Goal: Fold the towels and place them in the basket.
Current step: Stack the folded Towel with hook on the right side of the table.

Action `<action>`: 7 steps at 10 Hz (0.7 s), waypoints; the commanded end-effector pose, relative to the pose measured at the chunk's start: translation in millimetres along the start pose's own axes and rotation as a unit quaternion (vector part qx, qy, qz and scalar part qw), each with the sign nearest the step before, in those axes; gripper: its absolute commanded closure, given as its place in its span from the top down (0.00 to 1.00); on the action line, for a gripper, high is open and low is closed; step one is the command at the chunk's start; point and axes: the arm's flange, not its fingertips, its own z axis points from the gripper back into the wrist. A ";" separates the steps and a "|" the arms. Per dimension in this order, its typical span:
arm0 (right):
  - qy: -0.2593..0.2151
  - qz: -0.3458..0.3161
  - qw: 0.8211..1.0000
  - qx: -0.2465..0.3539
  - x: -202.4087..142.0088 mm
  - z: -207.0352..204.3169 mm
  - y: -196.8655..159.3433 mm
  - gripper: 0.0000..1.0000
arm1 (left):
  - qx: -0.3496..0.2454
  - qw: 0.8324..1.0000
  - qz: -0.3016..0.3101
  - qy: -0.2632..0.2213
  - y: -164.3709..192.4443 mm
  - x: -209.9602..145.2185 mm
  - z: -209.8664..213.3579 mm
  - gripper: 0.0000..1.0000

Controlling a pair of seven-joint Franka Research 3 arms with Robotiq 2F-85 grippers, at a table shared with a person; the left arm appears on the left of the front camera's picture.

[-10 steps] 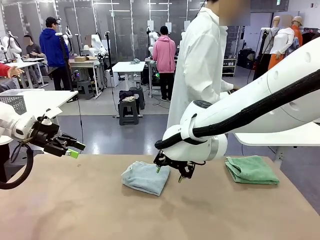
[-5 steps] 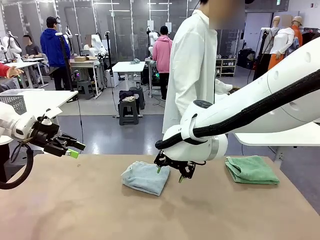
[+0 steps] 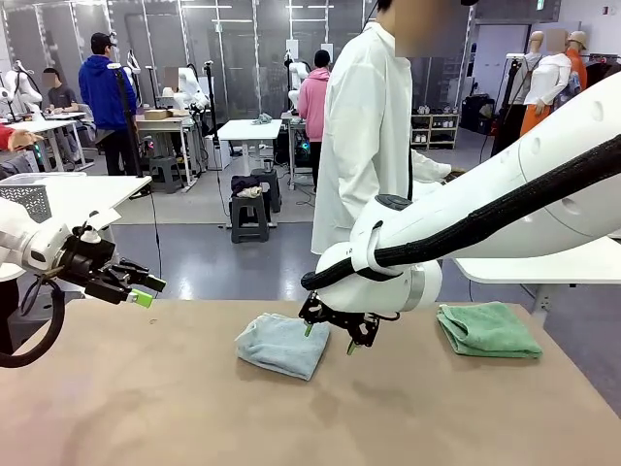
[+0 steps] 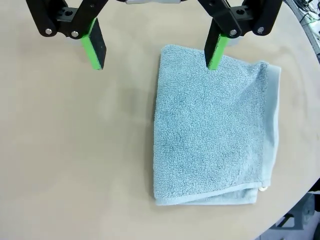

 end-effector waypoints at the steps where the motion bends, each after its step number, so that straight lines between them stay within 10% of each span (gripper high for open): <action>1: -0.010 -0.016 1.000 0.005 -1.0 -4.9 3.0 1.00 | 0.001 1.000 -0.001 0.001 -2.2 1.4 0.4 0.80; 7: -0.038 -0.056 0.997 0.033 15.1 -30.2 12.7 1.00 | 0.001 1.000 -0.001 0.001 -2.2 1.4 0.4 0.80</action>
